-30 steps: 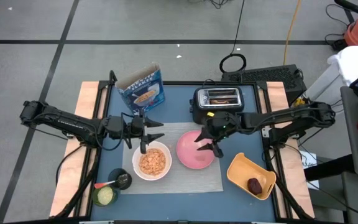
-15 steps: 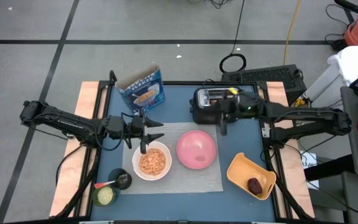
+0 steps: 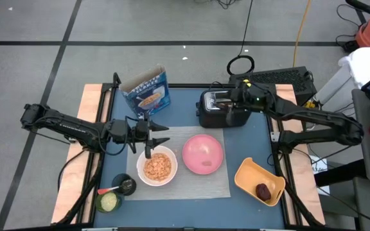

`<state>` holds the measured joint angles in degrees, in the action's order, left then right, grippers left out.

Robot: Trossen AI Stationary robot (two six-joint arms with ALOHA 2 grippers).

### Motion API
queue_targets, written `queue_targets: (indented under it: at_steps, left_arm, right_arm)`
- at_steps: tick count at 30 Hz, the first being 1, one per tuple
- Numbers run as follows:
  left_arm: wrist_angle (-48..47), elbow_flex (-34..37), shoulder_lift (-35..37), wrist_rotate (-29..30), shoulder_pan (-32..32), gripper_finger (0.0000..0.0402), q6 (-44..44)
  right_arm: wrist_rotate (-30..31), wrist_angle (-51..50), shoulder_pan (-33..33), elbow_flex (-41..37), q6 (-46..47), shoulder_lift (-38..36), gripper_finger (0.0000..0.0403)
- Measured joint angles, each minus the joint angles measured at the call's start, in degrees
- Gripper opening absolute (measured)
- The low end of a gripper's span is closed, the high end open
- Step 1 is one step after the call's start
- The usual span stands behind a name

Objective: Arrange a breakfast setting
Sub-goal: Put the toasted bread on the pink plate

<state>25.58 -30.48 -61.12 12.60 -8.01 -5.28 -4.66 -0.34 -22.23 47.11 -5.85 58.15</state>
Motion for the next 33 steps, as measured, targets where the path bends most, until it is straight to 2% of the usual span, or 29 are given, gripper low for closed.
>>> queue_targets:
  at_steps: [11, 24, 33]
  left_arm:
    - [-0.02, 0.00, 0.00, 0.00, 0.00, 0.0211, -0.02]
    - [-0.07, 0.00, 0.00, 0.00, 0.00, 0.0211, -0.20]
    - [-0.07, 0.00, 0.00, 0.00, 0.00, 0.0211, -0.17]
  right_arm:
    - [-0.07, -9.35, -2.47, 0.00, -5.34, 2.83, 0.0180]
    - [-0.07, -15.70, -4.80, 0.00, -5.37, 2.80, 0.0180]
    - [-0.01, -16.17, -4.82, 0.00, -5.37, 2.79, 0.0145]
